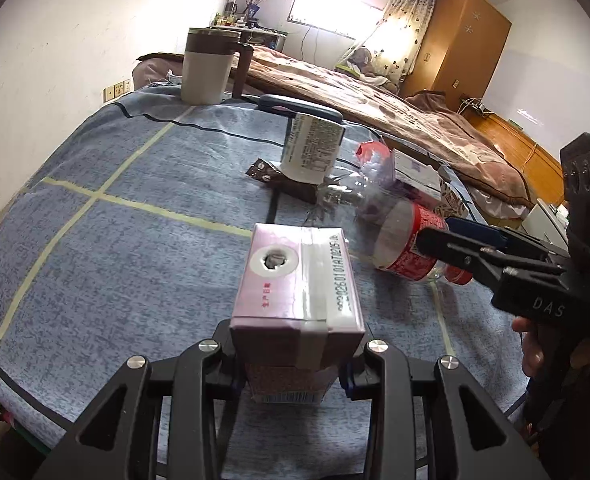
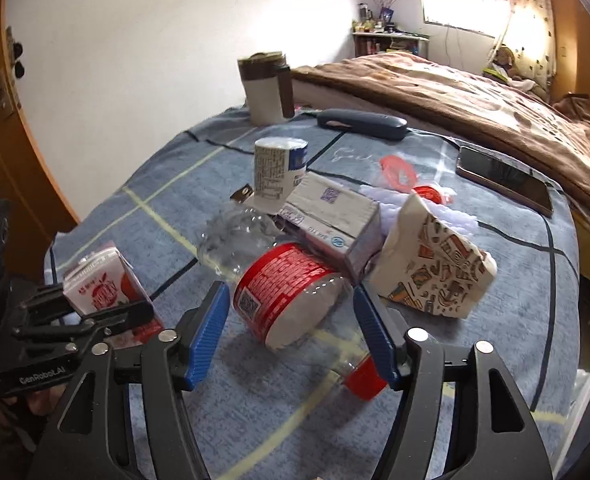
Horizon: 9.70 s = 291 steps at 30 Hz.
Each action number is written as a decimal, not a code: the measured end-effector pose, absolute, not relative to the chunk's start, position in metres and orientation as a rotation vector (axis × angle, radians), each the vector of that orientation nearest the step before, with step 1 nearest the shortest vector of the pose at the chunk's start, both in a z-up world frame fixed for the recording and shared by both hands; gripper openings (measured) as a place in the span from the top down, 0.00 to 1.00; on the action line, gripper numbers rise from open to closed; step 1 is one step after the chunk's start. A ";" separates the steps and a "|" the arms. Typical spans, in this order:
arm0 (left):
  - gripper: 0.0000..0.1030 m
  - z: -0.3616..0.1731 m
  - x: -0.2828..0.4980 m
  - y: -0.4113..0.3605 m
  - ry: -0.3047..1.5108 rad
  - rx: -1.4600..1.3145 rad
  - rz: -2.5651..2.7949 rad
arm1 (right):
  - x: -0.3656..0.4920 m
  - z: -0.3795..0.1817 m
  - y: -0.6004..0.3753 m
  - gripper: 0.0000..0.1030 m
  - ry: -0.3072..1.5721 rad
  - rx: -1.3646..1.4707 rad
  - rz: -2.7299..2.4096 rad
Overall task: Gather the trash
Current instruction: 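Grasp the pink juice carton with the left tool while the right tool grasps the clear bottle, then lift both items over the white bin and open both tools to drop them, then move both open tools back over the table, then grasp the white milk carton with the left tool while the right tool grasps the patterned paper cup, then carry both items over the white bin and open both tools to drop them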
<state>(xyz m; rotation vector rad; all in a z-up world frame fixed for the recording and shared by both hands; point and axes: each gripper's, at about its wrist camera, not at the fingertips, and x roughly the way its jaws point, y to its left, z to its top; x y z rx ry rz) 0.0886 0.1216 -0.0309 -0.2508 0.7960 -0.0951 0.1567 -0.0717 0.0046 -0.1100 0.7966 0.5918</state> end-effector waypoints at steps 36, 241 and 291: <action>0.64 -0.035 0.100 0.175 0.804 -0.306 -0.037 | 0.178 -0.001 0.030 0.31 0.875 -0.452 0.748; 0.44 -0.001 0.180 0.057 0.739 -0.135 -0.227 | 0.200 0.005 -0.120 0.32 0.795 -0.189 0.278; 0.44 0.004 0.158 0.050 0.749 -0.117 -0.195 | 0.170 0.009 -0.160 0.72 0.836 -0.019 0.286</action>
